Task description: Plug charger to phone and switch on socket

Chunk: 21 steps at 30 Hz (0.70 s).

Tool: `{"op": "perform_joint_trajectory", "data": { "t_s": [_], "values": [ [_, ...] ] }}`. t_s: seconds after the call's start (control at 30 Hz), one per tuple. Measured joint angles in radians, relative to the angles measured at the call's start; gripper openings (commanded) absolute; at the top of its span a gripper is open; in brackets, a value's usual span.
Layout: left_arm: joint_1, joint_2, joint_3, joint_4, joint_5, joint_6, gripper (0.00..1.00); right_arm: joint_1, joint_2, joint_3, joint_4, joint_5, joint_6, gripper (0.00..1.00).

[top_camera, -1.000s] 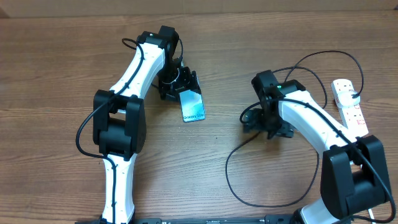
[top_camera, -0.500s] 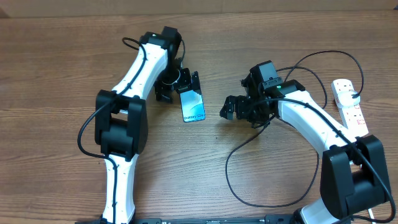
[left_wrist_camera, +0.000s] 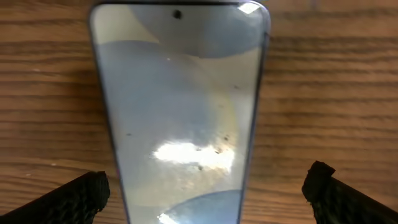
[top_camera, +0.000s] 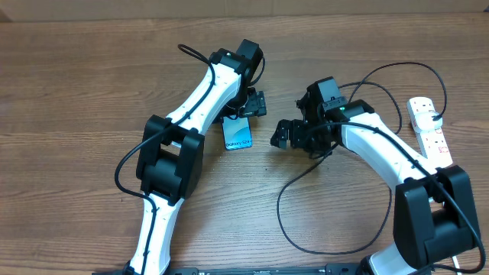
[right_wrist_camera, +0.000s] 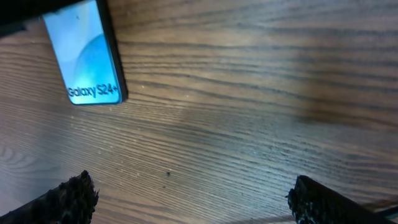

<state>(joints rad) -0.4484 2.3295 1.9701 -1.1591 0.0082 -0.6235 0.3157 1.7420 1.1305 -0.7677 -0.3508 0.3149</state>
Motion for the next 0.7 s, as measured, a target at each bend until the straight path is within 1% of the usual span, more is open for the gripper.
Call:
{"op": "perform_joint_trajectory", "data": {
  "t_s": [0.23,0.47,0.53,0.63,0.7],
  "values": [
    [0.005,0.0,-0.009,0.006,-0.044,-0.014,1.0,0.0,0.0,-0.007,0.012,0.0,0.0,1.0],
    [0.005,0.0,-0.09,0.061,-0.051,-0.014,1.0,0.0,0.0,-0.007,0.018,0.0,0.0,1.0],
    [0.005,-0.002,-0.109,0.076,-0.045,-0.018,0.96,0.0,0.0,-0.007,0.017,0.0,0.0,1.0],
    [0.006,-0.009,-0.124,0.092,-0.039,-0.024,0.84,0.0,0.0,-0.007,0.018,0.0,0.0,1.0],
    [0.005,-0.01,-0.126,0.098,-0.035,-0.026,0.82,0.0,0.0,-0.007,0.018,0.0,0.0,1.0]
  ]
}}
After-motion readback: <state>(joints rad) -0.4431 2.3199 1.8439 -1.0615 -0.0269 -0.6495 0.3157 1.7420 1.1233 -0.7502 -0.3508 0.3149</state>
